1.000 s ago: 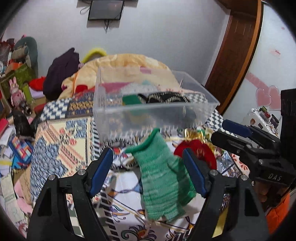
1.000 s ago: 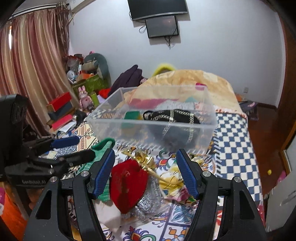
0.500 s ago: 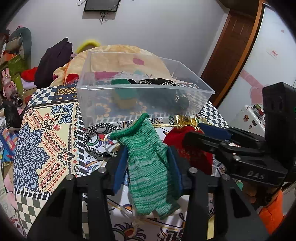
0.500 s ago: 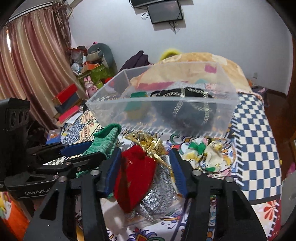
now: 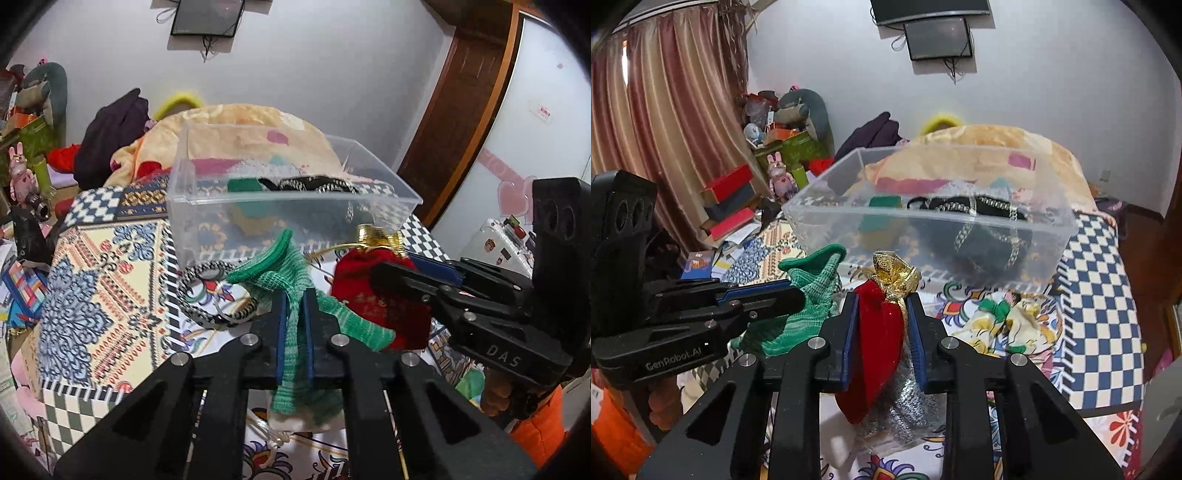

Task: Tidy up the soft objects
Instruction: 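Lift the glove over the clear box and release it while the right tool drops the red pouch in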

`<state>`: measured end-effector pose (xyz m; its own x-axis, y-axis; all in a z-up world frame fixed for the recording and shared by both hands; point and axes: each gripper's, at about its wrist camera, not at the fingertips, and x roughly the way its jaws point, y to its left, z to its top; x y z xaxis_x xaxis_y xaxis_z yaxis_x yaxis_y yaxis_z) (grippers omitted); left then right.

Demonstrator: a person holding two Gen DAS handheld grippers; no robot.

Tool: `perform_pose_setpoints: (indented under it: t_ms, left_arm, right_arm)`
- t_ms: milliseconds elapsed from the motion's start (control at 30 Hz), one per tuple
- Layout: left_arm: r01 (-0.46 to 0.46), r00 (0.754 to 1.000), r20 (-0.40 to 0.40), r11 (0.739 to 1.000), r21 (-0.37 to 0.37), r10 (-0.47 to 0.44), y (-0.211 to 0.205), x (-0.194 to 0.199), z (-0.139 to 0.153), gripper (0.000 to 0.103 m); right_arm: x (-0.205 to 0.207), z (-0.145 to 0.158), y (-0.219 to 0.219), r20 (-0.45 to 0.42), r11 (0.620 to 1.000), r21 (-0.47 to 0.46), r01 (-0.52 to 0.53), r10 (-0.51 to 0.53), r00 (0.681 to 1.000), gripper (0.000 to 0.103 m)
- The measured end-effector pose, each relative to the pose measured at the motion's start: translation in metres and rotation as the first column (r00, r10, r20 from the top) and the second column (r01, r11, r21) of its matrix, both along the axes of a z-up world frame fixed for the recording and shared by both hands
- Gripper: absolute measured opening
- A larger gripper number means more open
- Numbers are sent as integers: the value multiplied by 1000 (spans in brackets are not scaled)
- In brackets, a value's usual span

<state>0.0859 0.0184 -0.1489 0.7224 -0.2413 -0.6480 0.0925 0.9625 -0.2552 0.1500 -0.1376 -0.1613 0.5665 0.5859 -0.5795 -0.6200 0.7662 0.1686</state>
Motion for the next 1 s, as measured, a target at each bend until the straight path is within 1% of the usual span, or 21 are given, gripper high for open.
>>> perform_pose_setpoints:
  t_ms: [200,300,367,400,433,467,500,533,567,633,667,733,800,867,933,967,1000]
  left_arm:
    - [-18,998,61,1000,3,18,8,-3,21,3]
    - [-3,998,62,1000,0,3,8,-1,27,3]
    - [0,999,47,1000,-2,0,7,2,26,9]
    - [0,999,36,1000,-1,0,7,5,24,17]
    - [-3,1000,26,1000,1,3,6,7,21,29]
    - [-3,1000,16,1000,1,3,5,9,18,34]
    - [-2,1000,3,1000,3,2,3,12,14,43]
    - [-1,1000,-6,1000,6,1,1,14,11,46]
    - [6,1000,-15,1000,10,-5,-1,17,7,47]
    - [19,999,-34,1000,15,-19,-6,22,0,54]
    - [24,999,-49,1000,17,-23,-7,25,-4,56]
    - [40,996,-81,999,13,-39,-10,33,-14,56]
    - [47,995,-93,999,9,-46,-13,36,-21,56]
    - [57,994,-92,998,5,-56,-15,36,-24,44]
    - [62,994,-87,998,6,-61,-16,35,-24,29]
    - [63,995,-80,998,8,-62,-16,33,-22,25]
    - [65,995,-73,998,9,-64,-16,32,-20,19]
  right_arm:
    - [-2,19,-14,62,999,22,39,-40,997,22]
    - [-4,28,-20,90,998,31,59,-62,994,22]
    - [-4,34,-23,106,997,34,73,-76,991,22]
    - [-4,36,-25,112,996,34,79,-83,990,22]
    - [-7,37,-27,118,996,36,86,-90,989,22]
    - [-8,39,-30,126,995,39,94,-98,987,22]
    - [-8,40,-32,130,994,40,100,-104,986,22]
    - [-8,41,-33,134,994,40,105,-109,985,22]
    - [-8,42,-36,139,993,42,112,-117,983,22]
    - [-7,43,-37,139,992,45,121,-126,982,22]
    - [-6,43,-39,137,991,47,127,-132,982,22]
    - [-5,43,-40,134,990,47,133,-138,981,22]
    - [-3,42,-41,133,990,47,136,-141,981,22]
    - [-3,42,-41,134,989,44,141,-146,980,22]
    - [-2,42,-41,132,989,44,142,-146,980,22]
    - [-2,42,-41,131,989,43,143,-147,980,22]
    - [-3,41,-41,132,989,42,143,-148,980,22]
